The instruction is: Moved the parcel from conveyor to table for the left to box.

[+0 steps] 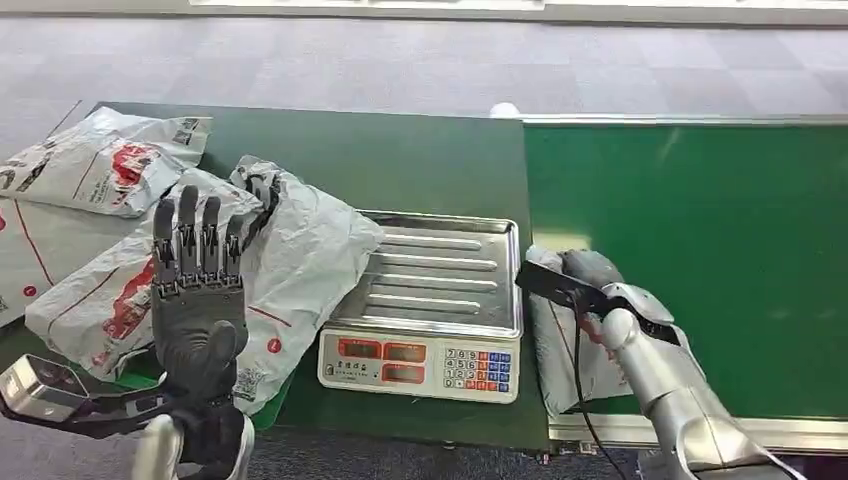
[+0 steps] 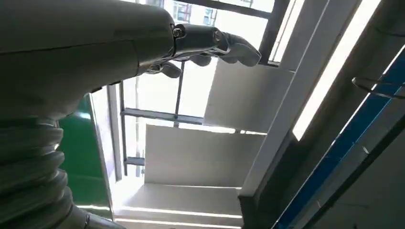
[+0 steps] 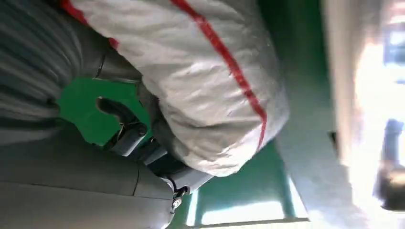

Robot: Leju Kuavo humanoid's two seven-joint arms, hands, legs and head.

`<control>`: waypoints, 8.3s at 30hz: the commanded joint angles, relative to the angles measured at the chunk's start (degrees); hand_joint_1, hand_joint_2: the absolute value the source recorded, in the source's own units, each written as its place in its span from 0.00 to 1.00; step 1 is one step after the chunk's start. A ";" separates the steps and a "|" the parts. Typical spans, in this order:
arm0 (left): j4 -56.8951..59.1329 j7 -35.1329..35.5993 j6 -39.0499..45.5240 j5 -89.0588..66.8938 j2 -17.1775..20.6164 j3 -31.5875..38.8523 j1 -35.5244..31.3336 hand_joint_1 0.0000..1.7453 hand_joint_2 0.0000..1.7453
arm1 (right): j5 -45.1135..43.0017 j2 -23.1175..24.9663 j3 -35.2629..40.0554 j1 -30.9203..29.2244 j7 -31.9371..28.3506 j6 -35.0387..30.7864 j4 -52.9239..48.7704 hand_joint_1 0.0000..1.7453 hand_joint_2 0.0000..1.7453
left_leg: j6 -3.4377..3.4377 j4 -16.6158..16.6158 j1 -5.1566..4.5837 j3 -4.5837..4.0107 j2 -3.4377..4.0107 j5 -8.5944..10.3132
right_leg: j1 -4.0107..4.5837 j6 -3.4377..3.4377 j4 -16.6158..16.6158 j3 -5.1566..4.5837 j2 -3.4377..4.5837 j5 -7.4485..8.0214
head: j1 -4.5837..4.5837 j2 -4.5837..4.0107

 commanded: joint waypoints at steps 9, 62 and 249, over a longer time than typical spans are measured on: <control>-0.47 -0.18 0.41 -0.36 1.78 1.11 0.52 0.00 1.00 | -1.23 0.67 8.66 -1.52 -0.20 -0.10 -6.00 1.00 1.00 | 0.03 -0.21 -0.03 0.35 0.15 -0.07 | 0.00 -0.05 -0.13 0.25 0.13 -0.04 | 0.00 0.00; 10.31 -2.12 -1.05 2.85 2.43 -3.10 -6.28 0.00 1.00 | 5.92 10.84 -1.54 4.85 1.74 -38.72 -51.83 1.00 1.00 | 0.02 -0.22 0.03 0.48 -0.01 -0.01 | 0.00 -0.03 -0.27 0.42 0.05 0.00 | -0.02 0.00; 71.97 3.93 24.46 -89.39 9.26 -53.26 -49.80 1.00 1.00 | 9.61 18.57 -2.53 15.84 -15.90 -49.64 -68.56 0.00 1.00 | 0.14 -0.40 -0.03 1.09 -0.43 0.37 | -0.07 -0.03 -0.35 1.30 -0.60 0.15 | -0.02 0.00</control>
